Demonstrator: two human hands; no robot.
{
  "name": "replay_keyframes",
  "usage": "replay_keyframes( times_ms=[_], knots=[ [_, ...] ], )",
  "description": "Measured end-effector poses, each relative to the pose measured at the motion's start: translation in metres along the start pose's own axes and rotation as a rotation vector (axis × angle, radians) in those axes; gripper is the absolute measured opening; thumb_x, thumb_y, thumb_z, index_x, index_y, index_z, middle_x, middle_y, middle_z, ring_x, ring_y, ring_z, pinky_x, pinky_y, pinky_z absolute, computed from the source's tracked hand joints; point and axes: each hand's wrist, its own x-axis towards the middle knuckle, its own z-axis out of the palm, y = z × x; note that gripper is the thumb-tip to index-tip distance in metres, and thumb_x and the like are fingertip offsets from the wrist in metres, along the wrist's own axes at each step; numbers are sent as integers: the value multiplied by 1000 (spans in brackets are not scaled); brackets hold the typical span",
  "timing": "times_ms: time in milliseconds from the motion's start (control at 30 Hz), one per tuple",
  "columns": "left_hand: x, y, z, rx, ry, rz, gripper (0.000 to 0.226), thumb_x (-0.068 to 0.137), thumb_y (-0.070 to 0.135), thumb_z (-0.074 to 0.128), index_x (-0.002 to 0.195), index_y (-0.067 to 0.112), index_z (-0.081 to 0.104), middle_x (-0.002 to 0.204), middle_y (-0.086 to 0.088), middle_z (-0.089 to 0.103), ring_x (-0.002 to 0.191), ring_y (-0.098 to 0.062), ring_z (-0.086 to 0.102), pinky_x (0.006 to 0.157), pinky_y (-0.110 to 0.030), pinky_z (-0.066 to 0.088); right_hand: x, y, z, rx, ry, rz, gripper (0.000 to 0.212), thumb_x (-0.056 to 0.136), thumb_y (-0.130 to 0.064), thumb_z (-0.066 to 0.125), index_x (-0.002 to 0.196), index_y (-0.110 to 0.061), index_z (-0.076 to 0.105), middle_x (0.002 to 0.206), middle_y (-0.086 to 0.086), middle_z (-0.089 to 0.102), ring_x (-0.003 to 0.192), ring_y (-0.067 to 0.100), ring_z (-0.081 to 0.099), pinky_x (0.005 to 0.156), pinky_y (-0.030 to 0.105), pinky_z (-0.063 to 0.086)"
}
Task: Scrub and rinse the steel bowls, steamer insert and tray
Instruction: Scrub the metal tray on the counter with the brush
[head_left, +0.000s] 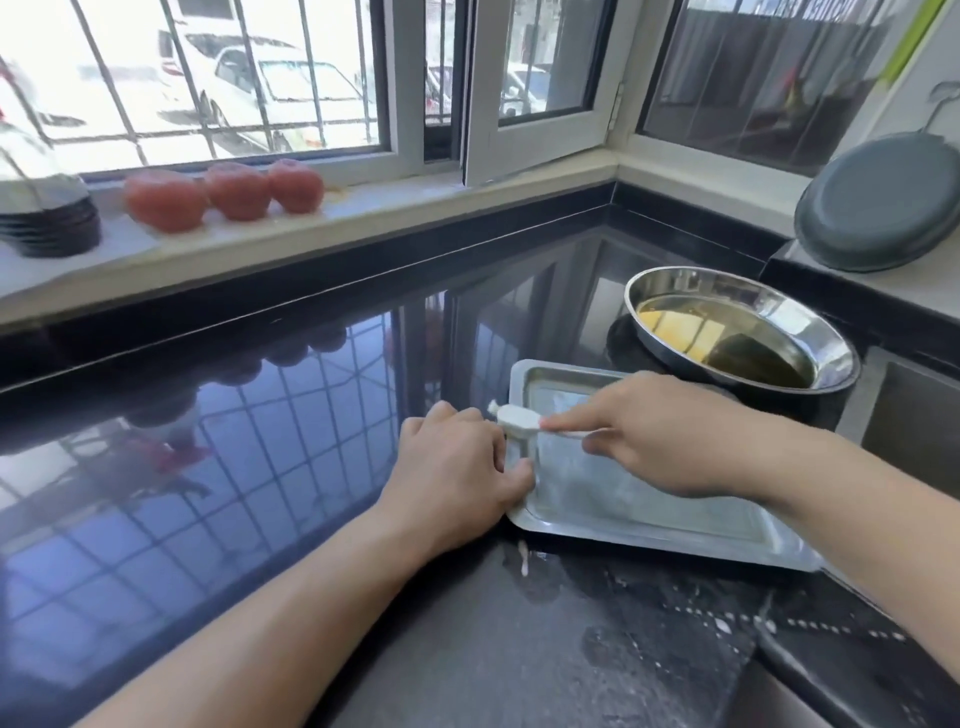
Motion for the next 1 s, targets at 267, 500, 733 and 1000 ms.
replay_keyframes(
  times_ms=[267, 500, 733, 1000],
  knots=[
    [0, -2, 6, 44, 37, 17, 42, 92, 51, 54, 66, 19, 51, 76, 6, 50, 91, -17, 44, 91, -36, 35, 67, 13, -3, -52, 153, 153, 47, 102, -25, 43, 137, -55, 51, 125, 5, 63, 96, 30, 64, 83, 46, 56],
    [1, -1, 8, 67, 62, 33, 41, 92, 50, 54, 67, 17, 53, 77, 6, 51, 90, -17, 44, 90, -37, 36, 16, -7, 10, 72, 72, 65, 42, 101, -26, 52, 132, -53, 58, 86, -14, 56, 86, 16, 58, 81, 36, 51],
    [0, 1, 3, 58, 25, 10, 43, 92, 49, 53, 64, 17, 48, 77, 5, 53, 90, -19, 44, 91, -38, 36, 60, 23, 11, 144, 208, 168, 42, 99, -24, 50, 133, -46, 61, 105, -3, 71, 90, 21, 62, 84, 35, 52],
    [-1, 4, 0, 66, 20, 9, 43, 93, 50, 54, 62, 21, 44, 78, 7, 51, 91, -18, 44, 90, -38, 36, -2, -5, 30, 240, 95, 40, 42, 100, -23, 53, 131, -50, 60, 94, -7, 75, 87, 8, 63, 87, 30, 49]
  ],
)
